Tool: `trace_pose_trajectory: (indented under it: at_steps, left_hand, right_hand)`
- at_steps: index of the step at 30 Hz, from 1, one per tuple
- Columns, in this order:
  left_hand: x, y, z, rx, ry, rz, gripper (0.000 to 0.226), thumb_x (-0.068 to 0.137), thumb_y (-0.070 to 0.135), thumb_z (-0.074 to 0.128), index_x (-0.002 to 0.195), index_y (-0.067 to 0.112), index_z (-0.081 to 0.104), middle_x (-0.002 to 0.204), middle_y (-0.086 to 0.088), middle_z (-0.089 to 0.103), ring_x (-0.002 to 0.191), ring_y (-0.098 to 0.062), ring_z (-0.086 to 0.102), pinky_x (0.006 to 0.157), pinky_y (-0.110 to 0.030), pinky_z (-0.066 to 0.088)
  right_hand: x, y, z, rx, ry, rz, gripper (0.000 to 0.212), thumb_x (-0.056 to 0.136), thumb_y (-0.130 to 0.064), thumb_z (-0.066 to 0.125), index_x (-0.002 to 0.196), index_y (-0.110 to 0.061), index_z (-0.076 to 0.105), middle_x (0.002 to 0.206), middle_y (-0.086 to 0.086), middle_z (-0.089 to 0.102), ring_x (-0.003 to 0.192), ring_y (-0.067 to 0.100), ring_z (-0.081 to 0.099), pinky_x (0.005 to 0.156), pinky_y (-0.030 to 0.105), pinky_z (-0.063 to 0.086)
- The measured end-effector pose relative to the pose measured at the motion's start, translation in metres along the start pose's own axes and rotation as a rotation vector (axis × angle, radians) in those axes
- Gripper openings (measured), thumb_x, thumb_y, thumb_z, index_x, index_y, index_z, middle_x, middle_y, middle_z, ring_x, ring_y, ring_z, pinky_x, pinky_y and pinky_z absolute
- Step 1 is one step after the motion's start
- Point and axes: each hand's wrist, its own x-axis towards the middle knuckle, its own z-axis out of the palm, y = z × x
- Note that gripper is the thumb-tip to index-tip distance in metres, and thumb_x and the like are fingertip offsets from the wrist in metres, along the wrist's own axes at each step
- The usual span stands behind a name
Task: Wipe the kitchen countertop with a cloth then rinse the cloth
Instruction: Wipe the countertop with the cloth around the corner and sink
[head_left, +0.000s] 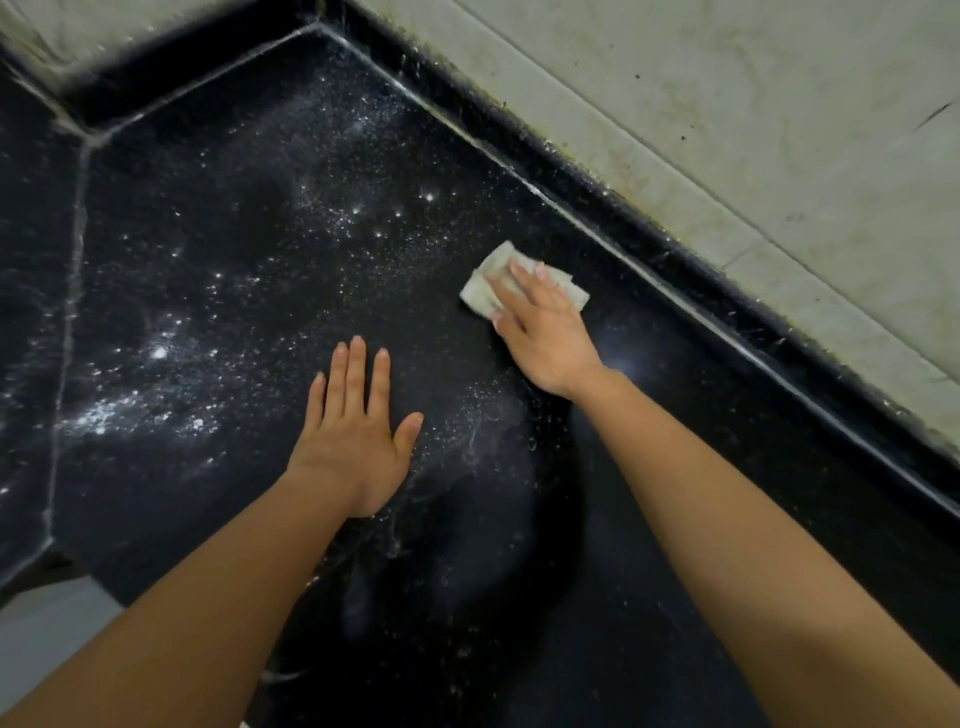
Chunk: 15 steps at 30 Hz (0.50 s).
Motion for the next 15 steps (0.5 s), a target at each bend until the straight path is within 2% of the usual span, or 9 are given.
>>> trace_pose_trajectory:
  at_steps: [2, 4, 7, 9, 12, 15]
  left_hand:
    - [-0.001, 0.0, -0.001, 0.007, -0.009, 0.0, 0.068, 0.095, 0.052, -0.001, 0.136, 0.013, -0.038, 0.139, -0.007, -0.049, 0.132, -0.021, -0.042, 0.114, -0.039, -0.02]
    - [-0.001, 0.001, -0.001, 0.007, -0.018, 0.0, 0.068, 0.095, 0.052, -0.001, 0.137, 0.013, -0.037, 0.139, -0.007, -0.049, 0.129, -0.02, -0.044, 0.113, -0.039, -0.02]
    - [-0.001, 0.0, 0.0, 0.005, -0.009, 0.009, 0.068, 0.095, 0.052, 0.0, 0.136, 0.013, -0.038, 0.139, -0.007, -0.049, 0.128, -0.019, -0.044, 0.114, -0.039, -0.02]
    - [0.0, 0.0, 0.001, 0.005, -0.001, 0.013, 0.068, 0.096, 0.052, 0.001, 0.136, 0.013, -0.038, 0.139, -0.007, -0.049, 0.128, -0.019, -0.044, 0.114, -0.039, -0.02]
    - [0.0, 0.0, 0.002, 0.0, 0.003, 0.009, 0.067, 0.096, 0.052, 0.001, 0.136, 0.014, -0.038, 0.139, -0.007, -0.049, 0.128, -0.019, -0.044, 0.113, -0.039, -0.02]
    - [0.0, 0.0, 0.001, 0.002, 0.009, 0.007, 0.067, 0.096, 0.051, 0.001, 0.136, 0.014, -0.038, 0.14, -0.008, -0.049, 0.129, -0.019, -0.044, 0.113, -0.039, -0.021]
  right_hand:
    - [-0.018, 0.015, -0.002, -0.022, 0.001, 0.008, 0.048, 0.102, -0.036, 0.032, 0.149, -0.028, 0.026, 0.159, 0.0, 0.014, 0.147, 0.02, 0.002, 0.119, 0.033, -0.001]
    - [-0.033, 0.042, -0.011, -0.068, 0.064, 0.17, 0.049, 0.103, -0.038, 0.027, 0.15, -0.027, 0.023, 0.159, 0.002, 0.014, 0.147, 0.021, 0.006, 0.118, 0.031, -0.001]
    - [-0.053, 0.083, -0.023, -0.089, 0.126, 0.484, 0.051, 0.103, -0.04, 0.02, 0.152, -0.025, 0.016, 0.161, 0.003, 0.006, 0.147, 0.022, 0.001, 0.119, 0.034, -0.002]
    - [-0.052, 0.085, -0.023, -0.047, 0.14, 0.571, 0.052, 0.103, -0.04, 0.019, 0.152, -0.025, 0.015, 0.161, 0.004, 0.003, 0.147, 0.022, -0.003, 0.119, 0.036, -0.004]
    - [-0.042, 0.053, -0.012, -0.018, 0.141, 0.581, 0.052, 0.103, -0.037, 0.02, 0.152, -0.025, 0.01, 0.16, 0.007, 0.002, 0.147, 0.026, -0.002, 0.117, 0.035, -0.004]
    - [-0.05, 0.01, 0.011, -0.053, 0.13, 0.356, 0.052, 0.103, -0.036, 0.025, 0.152, -0.026, 0.013, 0.16, 0.008, 0.008, 0.147, 0.027, 0.001, 0.117, 0.035, -0.002]
